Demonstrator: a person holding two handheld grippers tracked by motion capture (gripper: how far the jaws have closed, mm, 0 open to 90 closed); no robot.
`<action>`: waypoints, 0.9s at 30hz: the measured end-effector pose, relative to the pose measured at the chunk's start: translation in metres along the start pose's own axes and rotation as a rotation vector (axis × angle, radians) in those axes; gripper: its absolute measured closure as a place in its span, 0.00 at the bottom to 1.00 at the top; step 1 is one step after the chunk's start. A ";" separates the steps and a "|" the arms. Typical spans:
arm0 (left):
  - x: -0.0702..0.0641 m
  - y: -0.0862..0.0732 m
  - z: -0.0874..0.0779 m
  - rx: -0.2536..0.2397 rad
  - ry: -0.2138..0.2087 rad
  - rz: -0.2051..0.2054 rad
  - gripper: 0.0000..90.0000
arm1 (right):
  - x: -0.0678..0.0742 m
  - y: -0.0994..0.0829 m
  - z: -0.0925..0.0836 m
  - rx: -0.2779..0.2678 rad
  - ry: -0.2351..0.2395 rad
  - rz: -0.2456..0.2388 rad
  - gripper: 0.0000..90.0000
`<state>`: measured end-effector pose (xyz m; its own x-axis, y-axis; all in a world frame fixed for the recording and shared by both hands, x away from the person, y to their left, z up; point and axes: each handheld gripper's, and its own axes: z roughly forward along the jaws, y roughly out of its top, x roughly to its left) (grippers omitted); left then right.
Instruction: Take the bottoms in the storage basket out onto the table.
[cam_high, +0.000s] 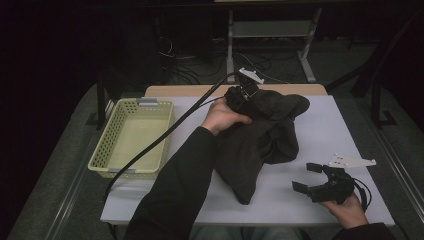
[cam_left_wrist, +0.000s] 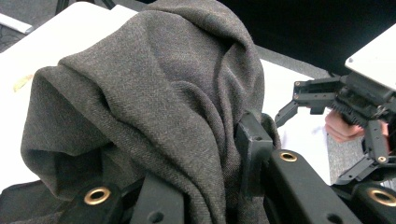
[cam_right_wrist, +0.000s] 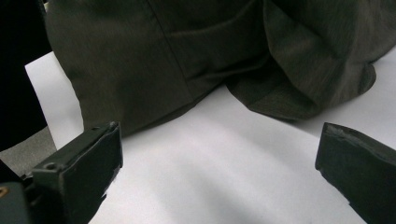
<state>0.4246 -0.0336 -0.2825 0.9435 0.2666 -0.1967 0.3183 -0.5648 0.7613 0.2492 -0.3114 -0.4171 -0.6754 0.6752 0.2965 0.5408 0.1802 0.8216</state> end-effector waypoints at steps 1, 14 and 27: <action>0.000 -0.002 0.002 -0.005 -0.004 0.002 0.81 | 0.000 0.000 0.000 0.001 -0.001 0.000 0.00; 0.001 -0.019 0.029 0.014 -0.005 0.019 0.79 | 0.001 0.000 0.000 0.003 0.001 -0.002 0.00; 0.000 -0.029 0.050 0.048 -0.024 0.025 0.76 | 0.000 0.000 0.000 0.002 0.001 -0.003 0.00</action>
<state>0.4199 -0.0563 -0.3350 0.9531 0.2335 -0.1928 0.2978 -0.6080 0.7359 0.2487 -0.3116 -0.4170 -0.6775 0.6741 0.2943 0.5395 0.1835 0.8217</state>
